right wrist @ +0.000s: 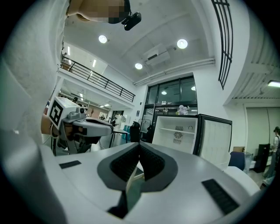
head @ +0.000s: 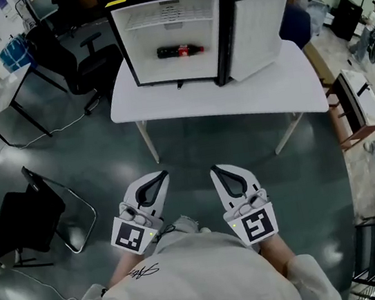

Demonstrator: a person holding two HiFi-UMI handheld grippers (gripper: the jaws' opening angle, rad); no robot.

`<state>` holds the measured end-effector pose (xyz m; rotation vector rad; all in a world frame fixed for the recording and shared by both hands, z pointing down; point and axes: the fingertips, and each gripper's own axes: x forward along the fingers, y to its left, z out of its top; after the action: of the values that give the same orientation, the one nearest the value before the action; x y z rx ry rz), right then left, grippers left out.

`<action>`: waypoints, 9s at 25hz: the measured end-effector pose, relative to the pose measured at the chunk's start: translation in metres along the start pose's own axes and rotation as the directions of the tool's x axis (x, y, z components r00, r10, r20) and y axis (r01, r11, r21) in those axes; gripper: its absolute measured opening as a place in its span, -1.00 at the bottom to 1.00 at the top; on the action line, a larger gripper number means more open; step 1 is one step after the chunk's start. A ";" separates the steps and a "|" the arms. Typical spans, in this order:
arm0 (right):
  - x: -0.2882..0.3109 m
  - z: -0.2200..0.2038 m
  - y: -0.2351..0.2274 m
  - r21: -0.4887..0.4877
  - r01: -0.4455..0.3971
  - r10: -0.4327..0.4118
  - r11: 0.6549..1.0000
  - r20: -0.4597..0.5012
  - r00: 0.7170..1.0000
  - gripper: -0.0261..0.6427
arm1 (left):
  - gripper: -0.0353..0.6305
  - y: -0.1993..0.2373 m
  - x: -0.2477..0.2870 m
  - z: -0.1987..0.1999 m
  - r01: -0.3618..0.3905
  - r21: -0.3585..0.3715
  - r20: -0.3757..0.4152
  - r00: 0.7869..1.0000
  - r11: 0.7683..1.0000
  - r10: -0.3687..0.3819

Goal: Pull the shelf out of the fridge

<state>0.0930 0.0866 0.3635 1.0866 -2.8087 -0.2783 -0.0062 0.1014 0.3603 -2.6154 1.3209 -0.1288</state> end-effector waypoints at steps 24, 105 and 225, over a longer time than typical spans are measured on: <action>0.034 -0.007 -0.026 -0.012 0.040 -0.040 0.999 -0.009 0.999 -0.89 | -0.88 0.037 0.032 -0.005 0.020 0.003 0.034 0.999 1.000 -0.020; 0.296 -0.029 -0.178 0.022 0.189 -0.188 0.982 -0.045 0.981 -0.89 | -0.88 0.296 0.211 -0.074 0.109 0.001 0.028 0.994 0.994 -0.109; 0.500 -0.034 -0.371 -0.939 -0.024 -0.464 0.342 -0.191 0.865 -0.73 | -0.76 0.409 0.459 -0.081 0.163 0.868 -0.311 0.915 0.470 0.256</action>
<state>-0.0261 -0.5256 0.3395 0.9954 -1.5368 -1.2878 -0.0685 -0.5151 0.3403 -1.6387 0.9797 -1.0979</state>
